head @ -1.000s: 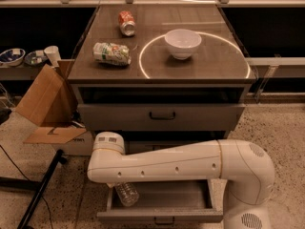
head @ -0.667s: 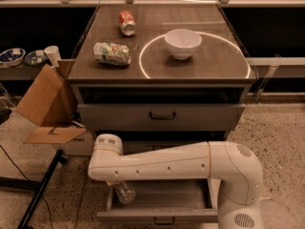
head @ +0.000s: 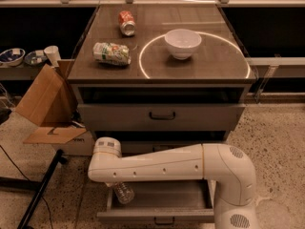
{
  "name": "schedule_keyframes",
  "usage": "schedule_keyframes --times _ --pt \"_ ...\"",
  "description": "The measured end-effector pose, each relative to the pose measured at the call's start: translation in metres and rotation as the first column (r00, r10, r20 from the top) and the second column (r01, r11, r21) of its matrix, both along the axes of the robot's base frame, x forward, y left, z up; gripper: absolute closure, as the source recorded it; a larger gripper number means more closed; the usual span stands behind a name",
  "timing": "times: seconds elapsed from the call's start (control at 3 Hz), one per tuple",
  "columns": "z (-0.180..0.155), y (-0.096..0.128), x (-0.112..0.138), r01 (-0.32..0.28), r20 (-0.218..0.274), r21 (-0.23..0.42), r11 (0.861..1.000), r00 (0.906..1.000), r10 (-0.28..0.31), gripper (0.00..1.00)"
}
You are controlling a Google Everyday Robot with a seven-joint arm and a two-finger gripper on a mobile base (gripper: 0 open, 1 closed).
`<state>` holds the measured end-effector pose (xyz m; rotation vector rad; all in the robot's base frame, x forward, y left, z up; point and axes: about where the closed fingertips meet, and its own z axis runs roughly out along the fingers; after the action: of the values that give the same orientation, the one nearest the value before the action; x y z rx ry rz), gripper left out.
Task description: Place water bottle into bottom drawer
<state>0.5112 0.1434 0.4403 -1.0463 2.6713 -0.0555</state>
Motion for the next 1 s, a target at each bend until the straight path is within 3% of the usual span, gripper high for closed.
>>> schedule_keyframes --times 0.67,1.0 --pt "-0.029 -0.001 0.006 -0.011 0.0 -0.009 1.0 0.9999 0.011 1.0" --pt "-0.072 -0.001 0.014 -0.041 -0.017 -0.042 0.998 0.9991 0.04 1.0"
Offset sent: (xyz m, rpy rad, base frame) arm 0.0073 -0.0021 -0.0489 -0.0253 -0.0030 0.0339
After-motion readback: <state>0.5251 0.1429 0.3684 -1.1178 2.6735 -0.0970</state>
